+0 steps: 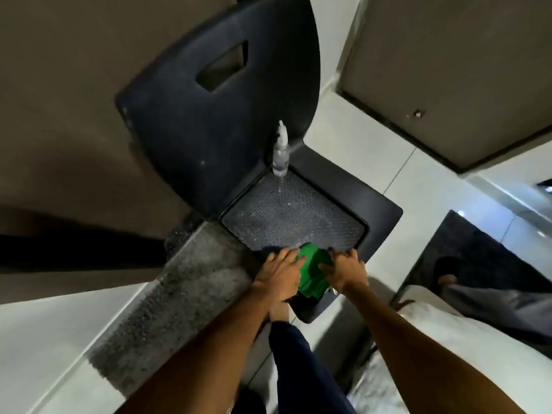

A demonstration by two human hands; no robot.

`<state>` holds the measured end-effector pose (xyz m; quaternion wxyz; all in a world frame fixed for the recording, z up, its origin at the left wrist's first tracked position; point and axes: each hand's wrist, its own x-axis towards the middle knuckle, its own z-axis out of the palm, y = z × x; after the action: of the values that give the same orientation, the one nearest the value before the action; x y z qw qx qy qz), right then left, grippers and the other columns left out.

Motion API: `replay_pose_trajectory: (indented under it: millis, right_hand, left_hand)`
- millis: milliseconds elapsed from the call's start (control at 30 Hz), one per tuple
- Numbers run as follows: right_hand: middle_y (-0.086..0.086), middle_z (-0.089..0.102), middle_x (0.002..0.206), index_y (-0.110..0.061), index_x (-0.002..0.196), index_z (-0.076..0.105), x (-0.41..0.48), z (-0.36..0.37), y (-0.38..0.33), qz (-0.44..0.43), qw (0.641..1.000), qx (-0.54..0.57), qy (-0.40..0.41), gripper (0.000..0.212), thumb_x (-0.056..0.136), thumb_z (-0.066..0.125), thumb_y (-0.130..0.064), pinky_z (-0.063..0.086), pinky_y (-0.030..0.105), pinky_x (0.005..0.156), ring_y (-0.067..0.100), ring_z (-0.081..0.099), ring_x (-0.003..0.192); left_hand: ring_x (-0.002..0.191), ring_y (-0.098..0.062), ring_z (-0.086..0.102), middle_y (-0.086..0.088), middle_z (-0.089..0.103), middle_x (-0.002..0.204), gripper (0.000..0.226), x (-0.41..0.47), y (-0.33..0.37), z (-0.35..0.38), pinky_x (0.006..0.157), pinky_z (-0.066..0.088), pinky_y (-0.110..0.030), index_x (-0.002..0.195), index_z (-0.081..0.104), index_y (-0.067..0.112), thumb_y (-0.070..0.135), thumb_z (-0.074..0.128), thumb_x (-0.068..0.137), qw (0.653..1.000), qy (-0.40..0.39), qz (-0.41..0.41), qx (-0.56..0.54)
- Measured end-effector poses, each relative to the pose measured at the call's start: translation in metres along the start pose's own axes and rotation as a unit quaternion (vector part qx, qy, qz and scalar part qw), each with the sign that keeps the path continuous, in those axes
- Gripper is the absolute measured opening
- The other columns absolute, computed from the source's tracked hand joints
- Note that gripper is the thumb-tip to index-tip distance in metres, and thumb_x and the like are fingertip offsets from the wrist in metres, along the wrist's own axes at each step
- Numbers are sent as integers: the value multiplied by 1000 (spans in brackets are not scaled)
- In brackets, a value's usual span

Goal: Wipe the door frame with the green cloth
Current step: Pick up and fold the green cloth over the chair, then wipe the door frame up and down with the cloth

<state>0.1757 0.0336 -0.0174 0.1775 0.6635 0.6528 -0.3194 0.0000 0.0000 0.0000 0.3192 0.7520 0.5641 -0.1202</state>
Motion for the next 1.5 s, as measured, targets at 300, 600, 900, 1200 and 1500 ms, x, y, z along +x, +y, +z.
replay_pose_trajectory:
  millis: [300, 600, 900, 1200, 1500]
  right_hand:
    - [10, 52, 139, -20, 133, 51, 28, 25, 1, 63, 995, 59, -50, 57, 85, 66, -46, 33, 47, 108, 34, 34, 134]
    - [6, 56, 80, -9, 87, 57, 17, -23, -20, -86, 942, 270, -182, 28, 74, 79, 5, 49, 19, 68, 16, 51, 73]
    - [1, 78, 103, -17, 107, 72, -46, -64, -141, -166, 880, 404, -187, 30, 78, 80, -22, 58, 22, 77, 11, 73, 93]
    - [4, 74, 103, -22, 101, 66, -177, -86, -357, -370, 833, 405, -66, 24, 82, 77, -29, 56, 45, 91, 25, 70, 99]
    - [-1, 47, 131, -30, 138, 36, -355, -164, -491, -590, 667, 405, 209, 50, 95, 58, -19, 43, 33, 100, 14, 51, 113]
  left_hand:
    - [139, -25, 35, 0, 35, 155, 54, 21, -3, 32, 113, 36, -42, 149, 35, 24, 23, 48, 96, 989, -62, -63, -115]
    - [137, -29, 39, -14, 49, 143, 64, -5, -24, -2, 111, 36, -41, 140, 47, 11, 34, 71, 85, 958, 17, -151, -244]
    - [101, -28, 67, -25, 68, 114, 19, -123, -82, -59, 90, 56, -44, 103, 56, 5, 18, 65, 92, 814, 224, -183, -504]
    - [80, -20, 65, 16, 62, 82, 63, -326, -140, -137, 73, 53, -28, 138, 38, 32, 34, 71, 84, 711, 546, -234, -376]
    - [106, -22, 65, -7, 65, 121, 58, -492, -138, -254, 92, 52, -42, 144, 48, 22, 38, 64, 90, 668, 704, -231, 60]
